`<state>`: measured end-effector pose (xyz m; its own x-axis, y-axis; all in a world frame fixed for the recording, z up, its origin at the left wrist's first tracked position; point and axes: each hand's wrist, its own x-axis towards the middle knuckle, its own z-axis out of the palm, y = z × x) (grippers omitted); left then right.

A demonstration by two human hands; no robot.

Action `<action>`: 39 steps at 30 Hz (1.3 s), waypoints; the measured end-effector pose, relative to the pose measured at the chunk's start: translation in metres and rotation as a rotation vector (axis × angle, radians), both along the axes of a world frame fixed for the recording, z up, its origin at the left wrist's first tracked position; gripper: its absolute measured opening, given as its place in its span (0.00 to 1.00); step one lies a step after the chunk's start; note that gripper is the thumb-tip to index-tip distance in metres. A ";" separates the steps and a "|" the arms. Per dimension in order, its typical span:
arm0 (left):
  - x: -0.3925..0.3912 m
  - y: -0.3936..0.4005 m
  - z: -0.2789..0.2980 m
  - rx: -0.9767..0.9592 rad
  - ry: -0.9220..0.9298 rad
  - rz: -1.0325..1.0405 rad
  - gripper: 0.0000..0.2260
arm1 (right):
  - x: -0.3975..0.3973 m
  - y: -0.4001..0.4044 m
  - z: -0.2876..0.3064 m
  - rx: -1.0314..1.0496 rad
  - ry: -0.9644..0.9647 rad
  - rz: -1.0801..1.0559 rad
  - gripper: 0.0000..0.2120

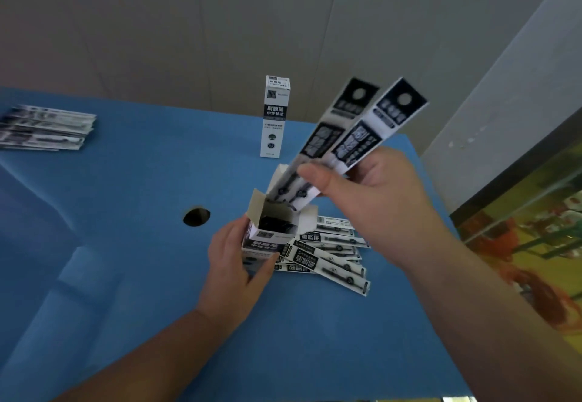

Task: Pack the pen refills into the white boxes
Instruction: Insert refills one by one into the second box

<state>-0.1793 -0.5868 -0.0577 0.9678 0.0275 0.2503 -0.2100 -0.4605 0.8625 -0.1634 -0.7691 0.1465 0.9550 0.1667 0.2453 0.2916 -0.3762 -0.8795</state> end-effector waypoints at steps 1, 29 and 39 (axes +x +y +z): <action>0.000 0.000 0.000 0.009 0.002 0.000 0.27 | 0.000 0.002 0.000 -0.063 -0.006 0.006 0.03; -0.002 -0.002 0.004 0.059 -0.005 0.012 0.27 | 0.011 0.044 -0.006 -1.170 -0.096 0.044 0.10; -0.001 -0.001 0.004 0.058 -0.021 0.001 0.25 | 0.013 0.044 -0.003 -1.197 0.055 0.074 0.10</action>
<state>-0.1802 -0.5877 -0.0540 0.9622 0.0134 0.2719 -0.2274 -0.5094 0.8300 -0.1504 -0.7254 0.1437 0.9379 0.3158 -0.1435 0.3197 -0.9475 0.0044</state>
